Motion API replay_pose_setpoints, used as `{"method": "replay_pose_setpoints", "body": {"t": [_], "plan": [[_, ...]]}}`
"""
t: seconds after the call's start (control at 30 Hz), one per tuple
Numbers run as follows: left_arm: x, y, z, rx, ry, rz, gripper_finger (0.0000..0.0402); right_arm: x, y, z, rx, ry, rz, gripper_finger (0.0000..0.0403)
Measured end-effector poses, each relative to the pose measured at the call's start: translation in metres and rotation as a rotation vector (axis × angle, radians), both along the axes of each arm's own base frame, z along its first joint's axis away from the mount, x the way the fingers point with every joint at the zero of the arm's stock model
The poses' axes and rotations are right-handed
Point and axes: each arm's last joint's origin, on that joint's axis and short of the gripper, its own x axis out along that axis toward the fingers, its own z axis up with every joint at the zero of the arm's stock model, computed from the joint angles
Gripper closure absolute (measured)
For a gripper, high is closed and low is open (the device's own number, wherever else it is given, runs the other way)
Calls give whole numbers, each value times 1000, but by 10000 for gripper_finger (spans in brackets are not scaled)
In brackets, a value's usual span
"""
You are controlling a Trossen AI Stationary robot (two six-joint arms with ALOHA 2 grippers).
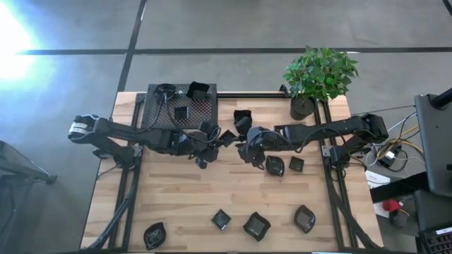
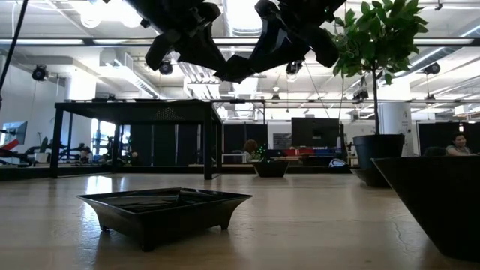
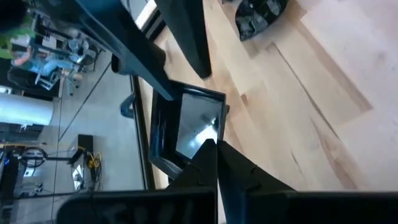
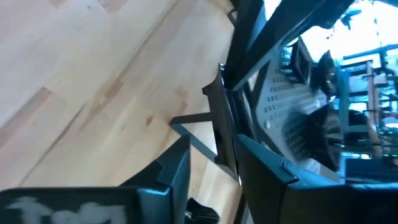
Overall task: Pick & Place Mini shaped plates
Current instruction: Stack the square plate on top of the square plate on the shelf
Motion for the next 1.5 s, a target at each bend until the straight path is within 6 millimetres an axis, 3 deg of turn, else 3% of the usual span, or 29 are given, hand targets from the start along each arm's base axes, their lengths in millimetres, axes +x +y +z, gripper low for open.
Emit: {"method": "replay_pose_setpoints", "body": {"t": [0.2,0.4,0.67,0.83,1.03,1.5], "plan": [[-4,2,-2,32,35,52,401,0,1,14,-98,-35,-64,251],[-14,5,9,88,13,136,401,-1,0,30,-74,-70,-90,250],[-52,11,36,49,-51,286,401,-10,0,51,10,-124,-152,262],[-77,19,42,31,-48,438,401,-13,0,57,43,-141,-176,268],[-95,33,36,-29,16,580,401,-14,-1,58,51,-145,-182,270],[-95,59,20,-101,140,696,401,-14,-1,57,52,-144,-181,275]]}}
